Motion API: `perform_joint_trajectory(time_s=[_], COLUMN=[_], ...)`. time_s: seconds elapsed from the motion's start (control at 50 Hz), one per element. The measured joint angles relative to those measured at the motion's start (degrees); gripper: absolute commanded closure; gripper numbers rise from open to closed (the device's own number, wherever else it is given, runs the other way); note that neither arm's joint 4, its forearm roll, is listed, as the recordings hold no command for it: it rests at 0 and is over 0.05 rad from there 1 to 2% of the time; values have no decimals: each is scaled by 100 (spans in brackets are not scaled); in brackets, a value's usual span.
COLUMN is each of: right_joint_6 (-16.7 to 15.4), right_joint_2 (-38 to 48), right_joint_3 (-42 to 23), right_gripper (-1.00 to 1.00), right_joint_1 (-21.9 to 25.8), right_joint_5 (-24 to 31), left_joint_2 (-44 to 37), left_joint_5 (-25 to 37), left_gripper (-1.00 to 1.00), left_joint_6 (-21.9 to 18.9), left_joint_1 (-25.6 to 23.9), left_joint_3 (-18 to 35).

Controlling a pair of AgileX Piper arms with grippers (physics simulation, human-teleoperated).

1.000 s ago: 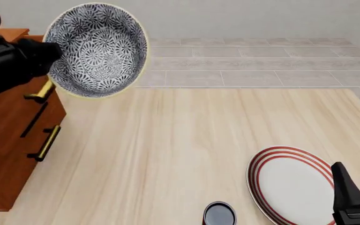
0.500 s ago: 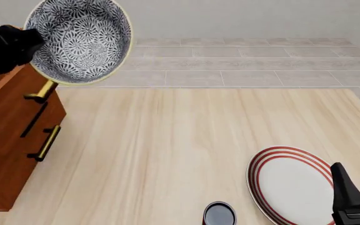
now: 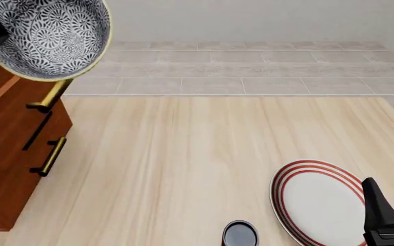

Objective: Put the bowl on top of the cabinet.

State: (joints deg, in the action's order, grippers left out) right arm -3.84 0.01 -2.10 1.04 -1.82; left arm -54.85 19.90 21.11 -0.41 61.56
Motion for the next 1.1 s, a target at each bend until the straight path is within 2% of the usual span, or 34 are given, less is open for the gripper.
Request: perform_joint_trajectory(time_s=[1.1], right_joint_6=[-1], right_joint_2=[0], right_joint_3=[20], right_gripper=[-100], right_joint_1=[-13], right_joint_5=[-10], left_joint_2=[542], left_joint_5=[-206], left_gripper=[100], left_joint_6=[467], left_joint_1=[1447], left_joint_3=[-323])
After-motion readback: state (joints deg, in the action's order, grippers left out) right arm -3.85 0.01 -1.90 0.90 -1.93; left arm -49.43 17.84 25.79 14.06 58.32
